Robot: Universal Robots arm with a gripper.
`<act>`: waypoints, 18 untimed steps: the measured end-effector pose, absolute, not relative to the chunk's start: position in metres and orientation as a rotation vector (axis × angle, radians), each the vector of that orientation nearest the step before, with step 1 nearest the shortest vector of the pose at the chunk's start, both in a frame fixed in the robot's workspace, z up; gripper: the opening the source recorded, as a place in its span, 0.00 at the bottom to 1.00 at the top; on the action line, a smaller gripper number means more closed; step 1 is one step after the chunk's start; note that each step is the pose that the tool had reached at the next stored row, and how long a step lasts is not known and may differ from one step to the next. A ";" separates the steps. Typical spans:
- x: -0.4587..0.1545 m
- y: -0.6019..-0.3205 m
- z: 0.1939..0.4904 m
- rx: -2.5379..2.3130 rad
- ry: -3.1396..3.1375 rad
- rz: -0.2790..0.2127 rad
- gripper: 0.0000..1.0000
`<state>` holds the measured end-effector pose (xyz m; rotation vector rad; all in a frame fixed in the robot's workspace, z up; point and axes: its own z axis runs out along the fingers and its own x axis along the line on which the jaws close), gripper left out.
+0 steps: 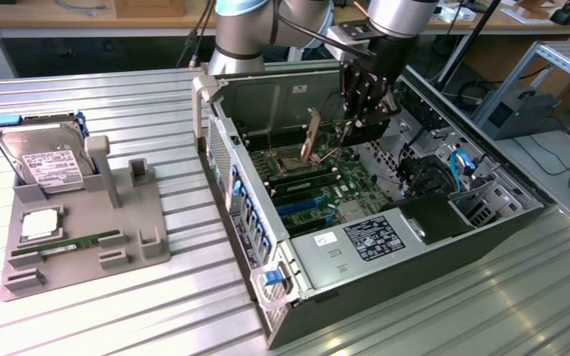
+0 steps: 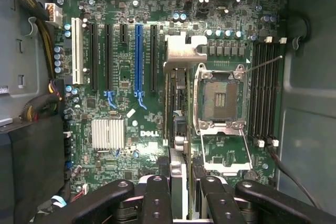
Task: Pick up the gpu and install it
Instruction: 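Insert the gpu into the slot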
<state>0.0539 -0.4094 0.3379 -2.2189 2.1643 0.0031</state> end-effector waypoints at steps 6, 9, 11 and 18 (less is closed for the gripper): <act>0.054 -0.410 0.335 -2.220 2.163 0.003 0.27; 0.054 -0.410 0.334 -2.220 2.163 0.003 0.27; 0.054 -0.410 0.332 -2.221 2.162 0.003 0.27; 0.054 -0.411 0.328 -2.222 2.161 0.003 0.27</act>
